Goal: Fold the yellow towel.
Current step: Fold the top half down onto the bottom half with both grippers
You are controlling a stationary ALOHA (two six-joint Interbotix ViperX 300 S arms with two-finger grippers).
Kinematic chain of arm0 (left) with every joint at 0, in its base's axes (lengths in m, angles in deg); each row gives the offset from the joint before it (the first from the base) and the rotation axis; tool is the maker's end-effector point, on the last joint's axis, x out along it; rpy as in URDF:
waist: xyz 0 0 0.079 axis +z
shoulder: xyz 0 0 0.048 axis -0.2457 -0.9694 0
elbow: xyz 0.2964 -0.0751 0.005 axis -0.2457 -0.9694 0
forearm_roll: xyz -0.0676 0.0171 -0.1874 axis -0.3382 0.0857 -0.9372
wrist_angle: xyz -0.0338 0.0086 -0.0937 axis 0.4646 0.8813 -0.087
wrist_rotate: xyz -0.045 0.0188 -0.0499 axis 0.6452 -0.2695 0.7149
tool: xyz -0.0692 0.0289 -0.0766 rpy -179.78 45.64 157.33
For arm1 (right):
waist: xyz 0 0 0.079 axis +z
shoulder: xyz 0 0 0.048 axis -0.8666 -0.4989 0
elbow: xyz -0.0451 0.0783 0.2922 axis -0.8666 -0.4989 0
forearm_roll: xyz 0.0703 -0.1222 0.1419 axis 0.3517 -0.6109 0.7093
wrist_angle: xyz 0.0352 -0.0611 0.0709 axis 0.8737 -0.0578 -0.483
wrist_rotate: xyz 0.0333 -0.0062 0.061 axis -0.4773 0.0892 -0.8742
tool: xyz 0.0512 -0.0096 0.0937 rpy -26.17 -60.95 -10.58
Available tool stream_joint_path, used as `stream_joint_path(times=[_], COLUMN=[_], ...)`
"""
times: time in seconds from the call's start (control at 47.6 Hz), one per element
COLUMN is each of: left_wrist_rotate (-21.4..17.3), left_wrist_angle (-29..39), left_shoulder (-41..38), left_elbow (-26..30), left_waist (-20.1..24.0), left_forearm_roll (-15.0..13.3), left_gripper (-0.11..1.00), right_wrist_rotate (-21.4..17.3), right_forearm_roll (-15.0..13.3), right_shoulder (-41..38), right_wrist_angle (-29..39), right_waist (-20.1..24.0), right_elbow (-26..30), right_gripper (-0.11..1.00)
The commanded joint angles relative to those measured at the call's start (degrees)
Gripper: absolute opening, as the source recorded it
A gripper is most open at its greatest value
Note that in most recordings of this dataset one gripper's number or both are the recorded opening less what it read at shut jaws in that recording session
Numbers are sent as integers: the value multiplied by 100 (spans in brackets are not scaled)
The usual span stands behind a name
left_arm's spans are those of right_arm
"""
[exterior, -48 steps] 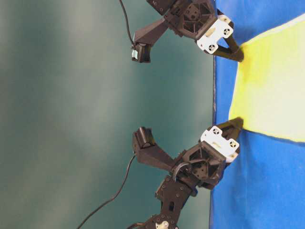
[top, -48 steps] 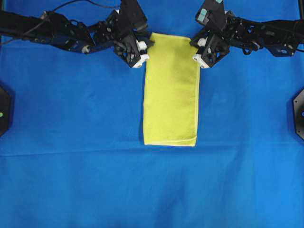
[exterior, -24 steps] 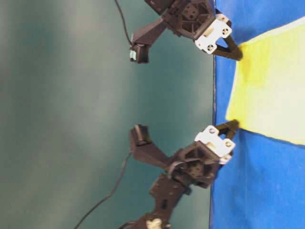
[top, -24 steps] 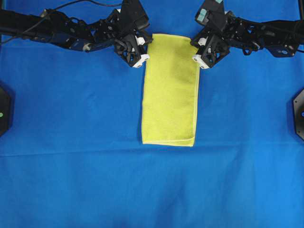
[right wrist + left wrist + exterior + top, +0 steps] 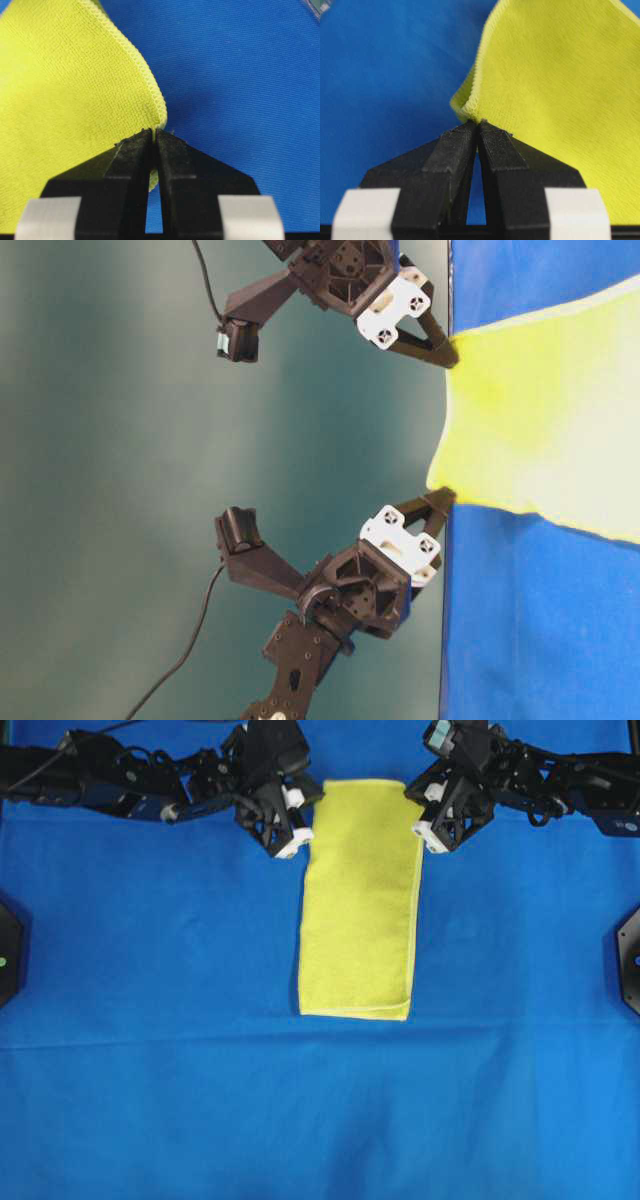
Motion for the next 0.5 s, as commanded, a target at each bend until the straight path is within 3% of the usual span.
stream_joint_path(times=[0.0, 0.294, 0.483], left_wrist_rotate=[-9, 0, 97], left_wrist_angle=[35, 149, 149], left_shoulder=[352, 923, 1028], left_elbow=[-35, -650, -923], left_waist=[-141, -914, -1626], left_forearm_roll=[9, 9, 9], left_gripper=[4, 4, 4], right_wrist_rotate=[-18, -158, -519], right_forearm_roll=[9, 211, 299], right_shoulder=[220, 712, 800], right_wrist_angle=[26, 264, 387], right_waist=[141, 1134, 2030], right_elbow=[9, -308, -475], right_gripper=[4, 4, 4])
